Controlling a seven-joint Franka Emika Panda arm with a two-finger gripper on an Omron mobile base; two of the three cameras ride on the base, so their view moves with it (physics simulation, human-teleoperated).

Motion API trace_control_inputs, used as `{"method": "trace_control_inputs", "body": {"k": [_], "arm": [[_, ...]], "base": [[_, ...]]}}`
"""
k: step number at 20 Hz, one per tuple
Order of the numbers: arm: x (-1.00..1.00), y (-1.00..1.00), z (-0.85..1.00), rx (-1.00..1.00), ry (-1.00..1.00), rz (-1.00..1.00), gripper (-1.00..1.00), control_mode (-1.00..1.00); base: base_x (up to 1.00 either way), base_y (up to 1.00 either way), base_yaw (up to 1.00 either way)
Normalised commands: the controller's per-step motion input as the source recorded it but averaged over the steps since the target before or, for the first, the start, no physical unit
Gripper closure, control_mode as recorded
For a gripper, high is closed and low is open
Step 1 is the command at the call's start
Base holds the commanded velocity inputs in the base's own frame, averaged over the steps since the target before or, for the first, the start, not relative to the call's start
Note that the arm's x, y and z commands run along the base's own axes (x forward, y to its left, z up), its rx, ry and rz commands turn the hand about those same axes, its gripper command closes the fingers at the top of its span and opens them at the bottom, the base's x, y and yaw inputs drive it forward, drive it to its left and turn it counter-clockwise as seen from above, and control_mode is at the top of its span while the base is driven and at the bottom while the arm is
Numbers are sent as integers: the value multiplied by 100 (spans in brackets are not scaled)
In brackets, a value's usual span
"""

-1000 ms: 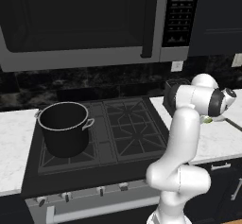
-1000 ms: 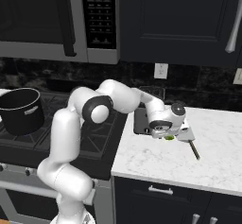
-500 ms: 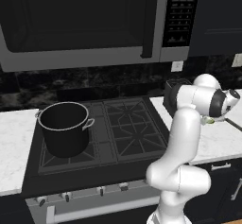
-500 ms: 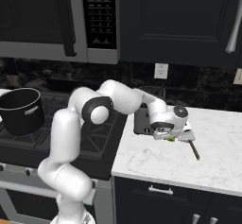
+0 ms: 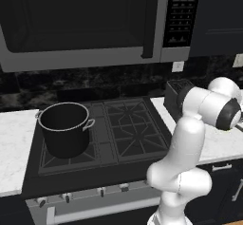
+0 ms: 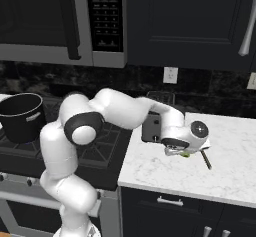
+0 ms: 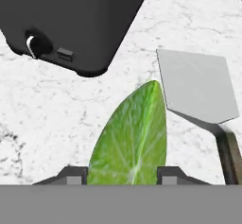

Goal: Put the lime and lemon wedge in the pot. Retrieve the spatula and lightly stir the vegetables in the pot.

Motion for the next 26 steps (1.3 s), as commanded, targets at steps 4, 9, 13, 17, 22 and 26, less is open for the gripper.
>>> {"method": "trace_control_inputs", "body": {"k": [4, 9, 13, 17, 22, 26], "arm": [[-95, 18, 100, 1, -8, -2, 100, -100], [-69, 76, 97, 1, 0, -1, 100, -100], [-29, 100, 89, 0, 4, 0, 100, -100], [-8, 100, 88, 0, 9, 0, 100, -100], [-9, 100, 56, 0, 9, 3, 100, -100], [-23, 100, 28, 0, 2, 6, 100, -100]], "base": [[0, 0, 0], [0, 0, 0], [0, 0, 0], [0, 0, 0], [0, 0, 0], [0, 0, 0]]}}
